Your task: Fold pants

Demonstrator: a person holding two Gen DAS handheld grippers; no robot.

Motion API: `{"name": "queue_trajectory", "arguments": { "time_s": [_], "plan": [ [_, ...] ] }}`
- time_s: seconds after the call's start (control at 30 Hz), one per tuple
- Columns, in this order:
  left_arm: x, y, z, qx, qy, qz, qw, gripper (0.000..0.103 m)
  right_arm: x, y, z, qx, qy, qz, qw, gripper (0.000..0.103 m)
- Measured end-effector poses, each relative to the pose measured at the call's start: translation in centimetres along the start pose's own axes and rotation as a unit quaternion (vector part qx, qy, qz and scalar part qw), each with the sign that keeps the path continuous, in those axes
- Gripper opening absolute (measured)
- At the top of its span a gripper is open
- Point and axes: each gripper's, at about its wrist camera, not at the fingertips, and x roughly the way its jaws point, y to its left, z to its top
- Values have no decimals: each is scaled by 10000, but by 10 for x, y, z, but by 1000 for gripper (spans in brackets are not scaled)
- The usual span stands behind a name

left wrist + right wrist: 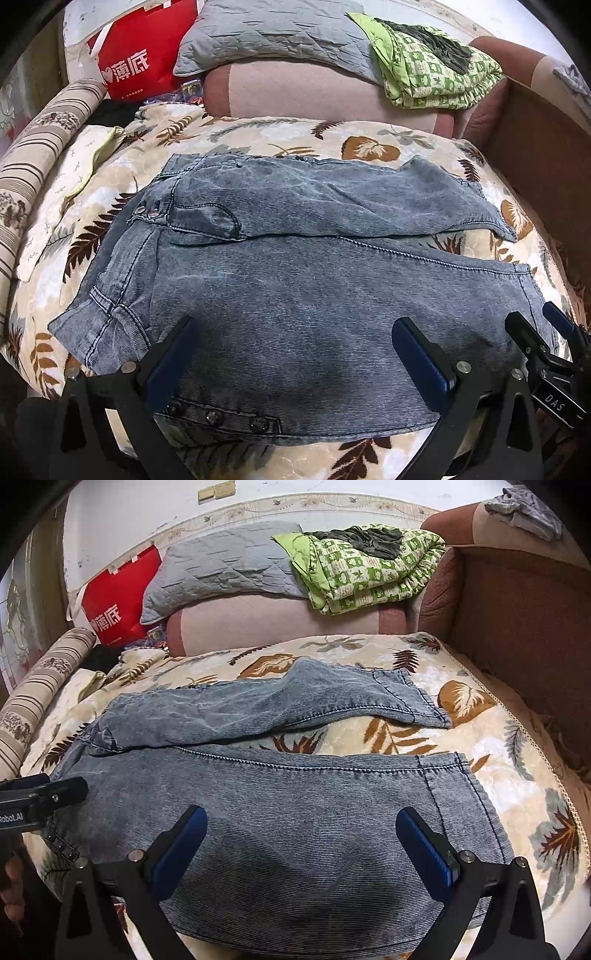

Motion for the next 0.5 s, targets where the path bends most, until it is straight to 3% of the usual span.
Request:
{"name": "queue_trajectory", "arguments": {
  "time_s": [0.5],
  "plan": [
    [1,2,-2,8,-4,33,10000,103,-1,0,0,-8,-2,2,10000,103]
  ]
}}
